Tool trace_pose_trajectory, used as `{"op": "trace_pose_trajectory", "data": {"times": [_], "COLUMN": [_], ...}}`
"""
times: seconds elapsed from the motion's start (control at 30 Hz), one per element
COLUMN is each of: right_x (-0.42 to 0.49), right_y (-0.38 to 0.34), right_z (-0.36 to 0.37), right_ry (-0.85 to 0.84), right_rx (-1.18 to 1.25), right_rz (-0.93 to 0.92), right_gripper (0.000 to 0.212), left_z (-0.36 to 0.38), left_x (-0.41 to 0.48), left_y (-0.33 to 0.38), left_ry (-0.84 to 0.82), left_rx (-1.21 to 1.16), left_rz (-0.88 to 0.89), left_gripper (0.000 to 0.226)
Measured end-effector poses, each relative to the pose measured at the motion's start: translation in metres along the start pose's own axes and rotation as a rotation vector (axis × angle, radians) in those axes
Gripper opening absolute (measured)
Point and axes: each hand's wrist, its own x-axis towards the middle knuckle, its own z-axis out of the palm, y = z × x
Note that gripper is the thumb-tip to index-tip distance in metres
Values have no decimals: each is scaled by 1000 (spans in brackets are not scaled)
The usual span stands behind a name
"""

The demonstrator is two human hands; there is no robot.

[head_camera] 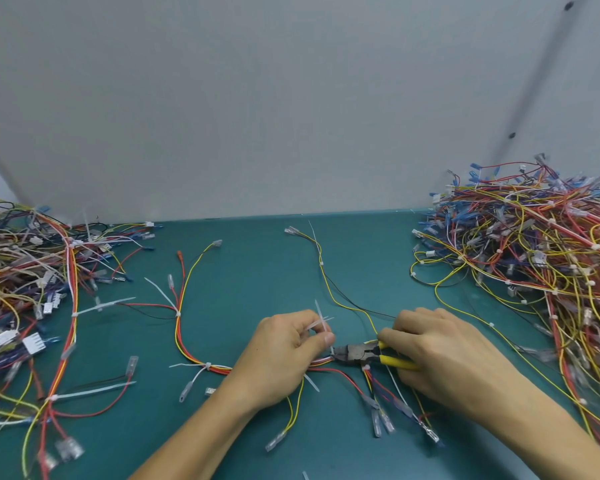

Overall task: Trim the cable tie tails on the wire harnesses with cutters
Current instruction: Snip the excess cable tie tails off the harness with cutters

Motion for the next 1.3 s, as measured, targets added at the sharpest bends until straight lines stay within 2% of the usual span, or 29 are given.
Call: {"op": "trace_pose_trajectory", "data": {"times": [0.23, 0.5, 0.57, 0.63, 0.77, 0.87, 0.93, 1.03, 1.1, 1.2, 1.23, 1.3], "right_x": [0, 3, 4, 2, -1, -1, -1, 1, 5, 14, 17, 21], "right_y": [-3, -9, -10, -8, -6, -11, -15, -19, -19, -16, -14, -11], "right_z": [-5, -10, -9, -9, -18, -24, -28, -34, -36, -43, -46, -50], "right_ry": [-48, -152, -174, -200, -185, -240, -273, -277, -280, -278, -275, -270], "right_rx": [18, 34, 75, 102, 286, 261, 252, 263, 247, 210, 197, 176], "right_rz": [15, 50, 100, 159, 183, 175, 165, 183, 185, 210, 222, 232], "right_gripper": [24, 15, 9, 18, 29, 49, 66, 72, 69, 50, 45, 39], "left_z": [0, -3, -6, -10, -23, -35, -41, -48, -53, -50, -47, -41], "left_x": [0, 0, 0, 1, 5, 4, 2, -4, -10, -19, -22, -25], "left_y": [1, 0, 1, 2, 2, 0, -1, 1, 1, 2, 2, 1], "left_ry": [7, 3, 22, 60, 163, 179, 152, 97, 43, -135, -177, -174], "left_rx": [-17, -72, -164, -332, -812, -920, -866, -745, -510, 42, 161, 230], "left_rz": [4, -20, -77, -163, -347, -373, -369, -311, -192, -12, -7, -20], "left_gripper": [18, 20, 21, 24, 26, 26, 25, 14, 13, 21, 26, 29]}}
